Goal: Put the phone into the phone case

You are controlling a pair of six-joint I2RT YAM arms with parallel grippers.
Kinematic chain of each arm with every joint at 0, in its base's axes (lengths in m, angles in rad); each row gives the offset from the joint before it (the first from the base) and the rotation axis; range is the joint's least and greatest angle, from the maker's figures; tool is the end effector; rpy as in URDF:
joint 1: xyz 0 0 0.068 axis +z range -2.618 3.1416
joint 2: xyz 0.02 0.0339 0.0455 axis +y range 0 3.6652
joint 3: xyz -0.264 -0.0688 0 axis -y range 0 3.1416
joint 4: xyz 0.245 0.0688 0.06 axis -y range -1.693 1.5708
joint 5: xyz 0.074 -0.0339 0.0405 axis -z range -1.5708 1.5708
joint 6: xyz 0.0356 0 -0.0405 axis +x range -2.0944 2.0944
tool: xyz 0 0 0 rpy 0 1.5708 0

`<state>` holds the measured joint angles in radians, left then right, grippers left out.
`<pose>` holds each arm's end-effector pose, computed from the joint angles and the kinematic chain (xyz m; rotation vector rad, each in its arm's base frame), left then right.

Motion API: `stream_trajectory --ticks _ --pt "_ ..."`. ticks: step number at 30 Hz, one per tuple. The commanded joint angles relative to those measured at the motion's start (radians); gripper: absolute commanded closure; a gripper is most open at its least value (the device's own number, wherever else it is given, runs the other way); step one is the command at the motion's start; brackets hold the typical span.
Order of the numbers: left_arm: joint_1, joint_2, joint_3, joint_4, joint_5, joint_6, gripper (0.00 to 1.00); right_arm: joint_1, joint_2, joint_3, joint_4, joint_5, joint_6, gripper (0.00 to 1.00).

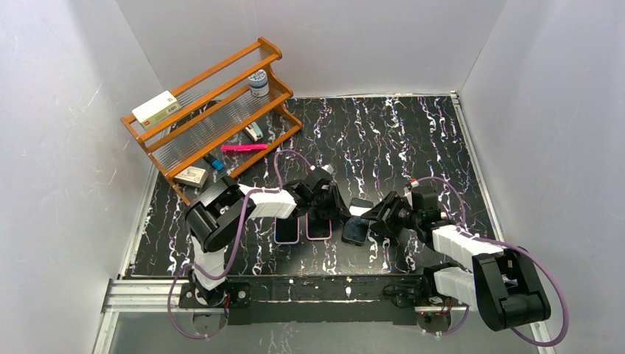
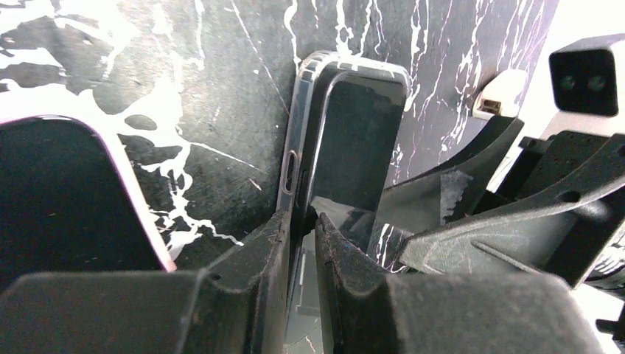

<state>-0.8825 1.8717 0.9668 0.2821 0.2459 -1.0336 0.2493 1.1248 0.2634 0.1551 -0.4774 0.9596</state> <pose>0.2378 -0.3028 0.1467 -0.0307 2.5121 -1.2304 0.1816 0.0631 0.1363 0.5939 2.3921 1.1326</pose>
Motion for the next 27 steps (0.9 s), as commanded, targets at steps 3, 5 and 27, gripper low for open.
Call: stream_trajectory --ticks 3,5,27 --pt "-0.034 -0.022 -0.046 0.057 0.076 -0.071 0.85 0.023 -0.042 -0.043 0.52 -0.235 0.217 0.38" --pt "-0.033 -0.03 -0.057 0.051 0.07 -0.067 0.85 0.023 -0.053 -0.062 0.559 -0.235 0.231 0.38" --pt "-0.036 -0.042 -0.106 0.146 0.098 -0.148 0.82 0.022 0.018 -0.093 0.615 -0.124 0.223 0.43"
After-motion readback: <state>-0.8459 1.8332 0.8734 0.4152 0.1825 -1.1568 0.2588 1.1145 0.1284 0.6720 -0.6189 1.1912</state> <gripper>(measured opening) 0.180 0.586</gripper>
